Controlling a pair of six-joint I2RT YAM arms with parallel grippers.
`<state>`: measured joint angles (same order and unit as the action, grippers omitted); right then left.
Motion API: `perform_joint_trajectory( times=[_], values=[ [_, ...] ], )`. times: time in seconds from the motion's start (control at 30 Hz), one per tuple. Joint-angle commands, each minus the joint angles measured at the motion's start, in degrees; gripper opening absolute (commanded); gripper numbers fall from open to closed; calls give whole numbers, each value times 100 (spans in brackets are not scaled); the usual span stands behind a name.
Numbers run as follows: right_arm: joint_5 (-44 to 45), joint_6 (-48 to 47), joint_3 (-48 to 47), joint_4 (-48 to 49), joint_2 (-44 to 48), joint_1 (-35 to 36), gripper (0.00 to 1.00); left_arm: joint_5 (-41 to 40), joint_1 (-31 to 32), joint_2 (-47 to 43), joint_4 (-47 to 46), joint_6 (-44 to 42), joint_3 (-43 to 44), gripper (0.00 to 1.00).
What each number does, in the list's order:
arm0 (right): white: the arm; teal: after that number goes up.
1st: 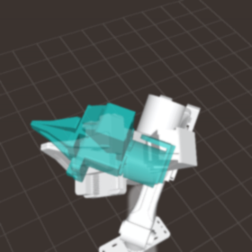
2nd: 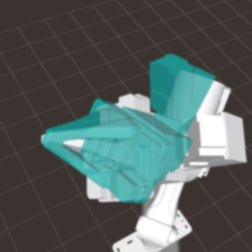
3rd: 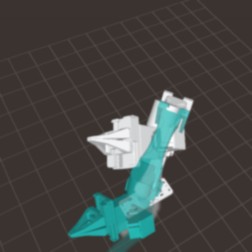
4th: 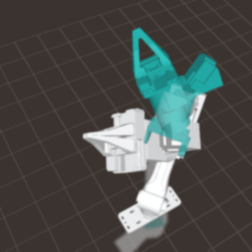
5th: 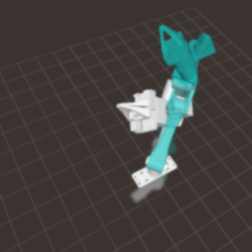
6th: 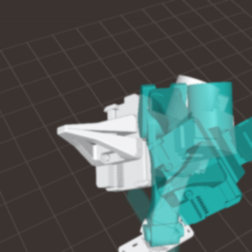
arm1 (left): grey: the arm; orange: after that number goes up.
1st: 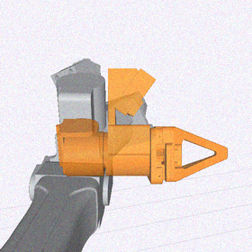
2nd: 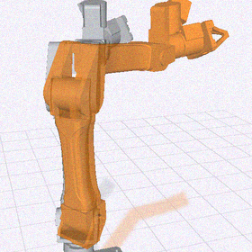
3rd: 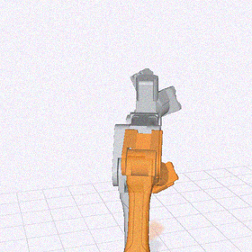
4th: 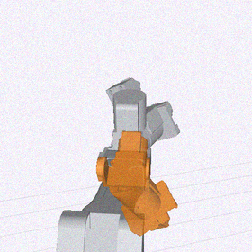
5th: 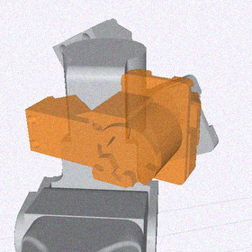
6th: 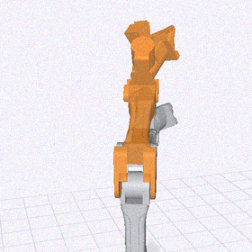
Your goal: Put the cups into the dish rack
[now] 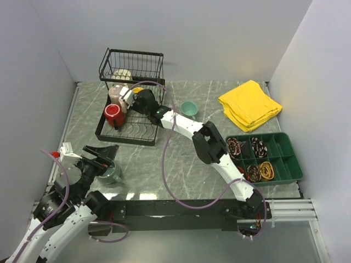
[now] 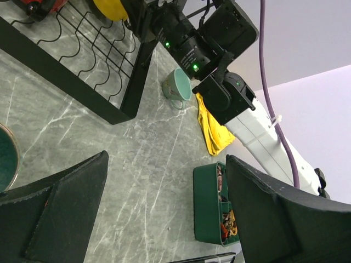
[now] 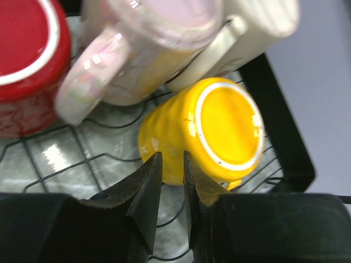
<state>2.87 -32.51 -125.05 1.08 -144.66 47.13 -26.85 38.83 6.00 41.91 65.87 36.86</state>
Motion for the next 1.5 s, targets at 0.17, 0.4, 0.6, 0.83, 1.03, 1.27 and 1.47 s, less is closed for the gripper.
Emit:
perform_joint_trajectory(
  times=[0.17,0.4,0.6,0.83,1.03,1.27,1.47],
  values=[
    [372,-449,-117,525,-89,-11,31,13,19,138,10,163,-12,93],
    [-435,-502,1272,500,1307,155,45,-92,19,550,702,637,259,94],
    [-1480,-545,2168,-773,2871,410,57,-145,19,1473,1723,1279,673,98],
    [-2272,-344,3072,-2287,4726,428,69,-312,19,2071,2075,1552,875,98],
    [-2686,-256,4784,-2710,6527,349,73,-672,19,2888,2199,1535,1121,97],
    [-3484,-142,5914,-2778,7883,-616,83,-681,-243,4206,2155,1456,1174,95],
    [-4066,131,6519,-2597,8286,-1364,84,3,-1306,4541,1242,657,815,94]
  ],
)
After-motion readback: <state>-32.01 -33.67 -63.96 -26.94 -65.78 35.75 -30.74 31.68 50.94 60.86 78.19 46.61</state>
